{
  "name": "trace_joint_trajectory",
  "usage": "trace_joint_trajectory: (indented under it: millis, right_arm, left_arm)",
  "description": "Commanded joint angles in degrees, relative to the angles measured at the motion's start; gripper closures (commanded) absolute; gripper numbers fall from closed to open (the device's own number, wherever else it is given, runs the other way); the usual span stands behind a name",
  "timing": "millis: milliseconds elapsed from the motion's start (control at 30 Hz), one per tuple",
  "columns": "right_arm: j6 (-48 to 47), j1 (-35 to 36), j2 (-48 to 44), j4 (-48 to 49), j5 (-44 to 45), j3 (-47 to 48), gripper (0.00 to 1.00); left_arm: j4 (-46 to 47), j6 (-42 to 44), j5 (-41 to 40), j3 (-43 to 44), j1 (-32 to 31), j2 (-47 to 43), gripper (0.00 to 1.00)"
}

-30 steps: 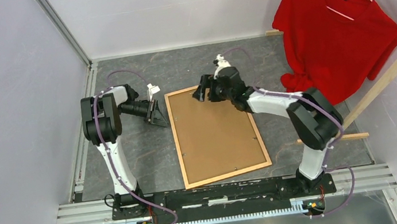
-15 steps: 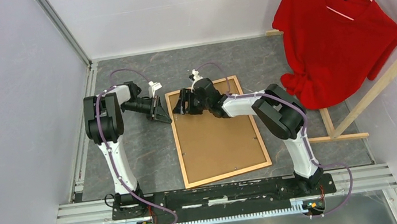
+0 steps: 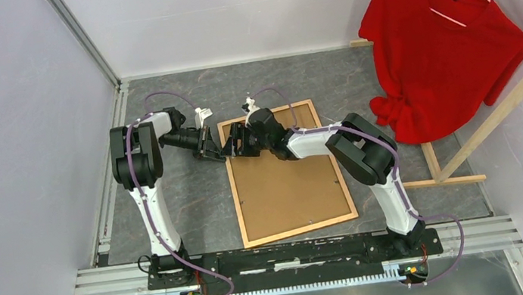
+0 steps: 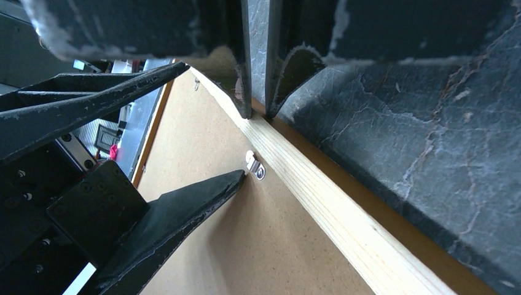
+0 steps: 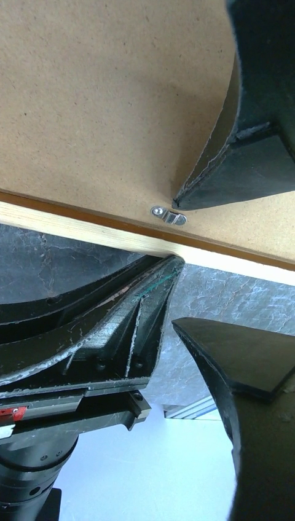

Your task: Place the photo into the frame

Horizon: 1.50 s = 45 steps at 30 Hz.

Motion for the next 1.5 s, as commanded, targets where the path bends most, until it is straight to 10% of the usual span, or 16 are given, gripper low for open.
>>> trace_joint_trajectory:
  millis: [0, 1467]
  right_arm:
    - [0.73, 0.6, 0.86, 1.07, -0.7, 0.96, 0.29]
    - [13.37, 1.36, 1.71, 7.31, 5.56, -3.7, 0.31]
  left_arm:
    - [4.26, -0.5, -1.92, 0.2, -0.21, 0.63, 0.82]
    - [4.2, 0.7, -3.27, -0.71, -1.92, -0.26, 0.84]
